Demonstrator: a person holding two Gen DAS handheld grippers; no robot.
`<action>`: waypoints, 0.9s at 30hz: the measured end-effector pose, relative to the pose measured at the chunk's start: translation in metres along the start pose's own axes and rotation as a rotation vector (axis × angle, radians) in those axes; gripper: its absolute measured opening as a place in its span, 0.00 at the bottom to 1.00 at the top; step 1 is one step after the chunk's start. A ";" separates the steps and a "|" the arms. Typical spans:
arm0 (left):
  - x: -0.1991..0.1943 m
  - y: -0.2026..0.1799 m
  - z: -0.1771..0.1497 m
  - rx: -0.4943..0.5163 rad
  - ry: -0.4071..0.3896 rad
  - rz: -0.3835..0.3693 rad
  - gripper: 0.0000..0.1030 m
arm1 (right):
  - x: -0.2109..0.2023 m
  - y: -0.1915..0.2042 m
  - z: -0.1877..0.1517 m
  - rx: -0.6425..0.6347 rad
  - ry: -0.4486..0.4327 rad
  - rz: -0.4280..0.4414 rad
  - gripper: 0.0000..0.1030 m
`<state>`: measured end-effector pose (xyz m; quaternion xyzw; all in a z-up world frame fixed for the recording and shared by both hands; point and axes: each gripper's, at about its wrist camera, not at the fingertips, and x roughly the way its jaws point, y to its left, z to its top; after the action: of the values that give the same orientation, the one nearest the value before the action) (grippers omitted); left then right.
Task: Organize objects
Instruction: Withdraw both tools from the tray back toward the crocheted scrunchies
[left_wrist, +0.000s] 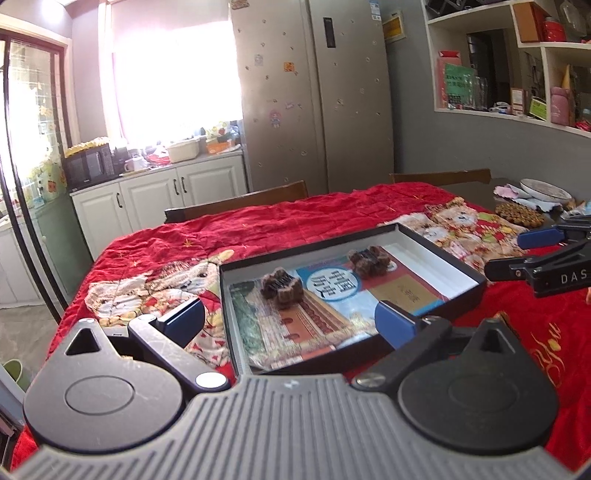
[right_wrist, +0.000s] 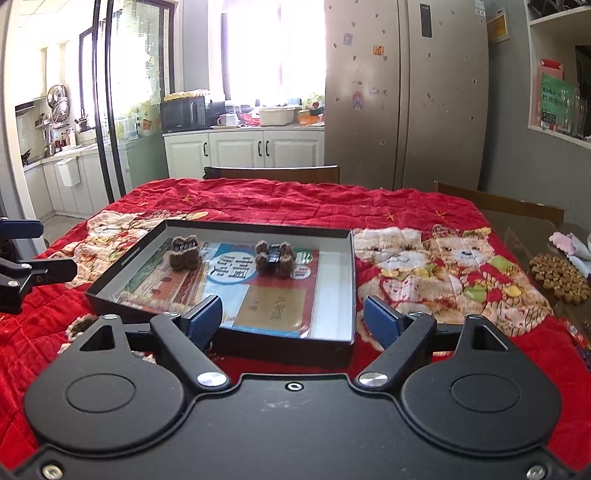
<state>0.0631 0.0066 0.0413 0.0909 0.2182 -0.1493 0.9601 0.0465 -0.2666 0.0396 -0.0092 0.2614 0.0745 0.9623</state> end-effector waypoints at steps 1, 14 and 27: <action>-0.001 0.000 -0.001 0.005 0.005 -0.005 0.99 | -0.001 0.001 -0.002 0.001 0.005 0.006 0.81; -0.015 0.003 -0.018 0.001 0.045 -0.028 0.99 | -0.010 0.012 -0.027 -0.009 0.045 0.043 0.81; -0.016 0.008 -0.039 0.006 0.099 -0.037 0.99 | -0.015 0.021 -0.039 0.004 0.047 0.119 0.74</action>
<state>0.0363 0.0274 0.0143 0.0968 0.2664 -0.1629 0.9450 0.0106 -0.2497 0.0139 0.0063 0.2839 0.1308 0.9499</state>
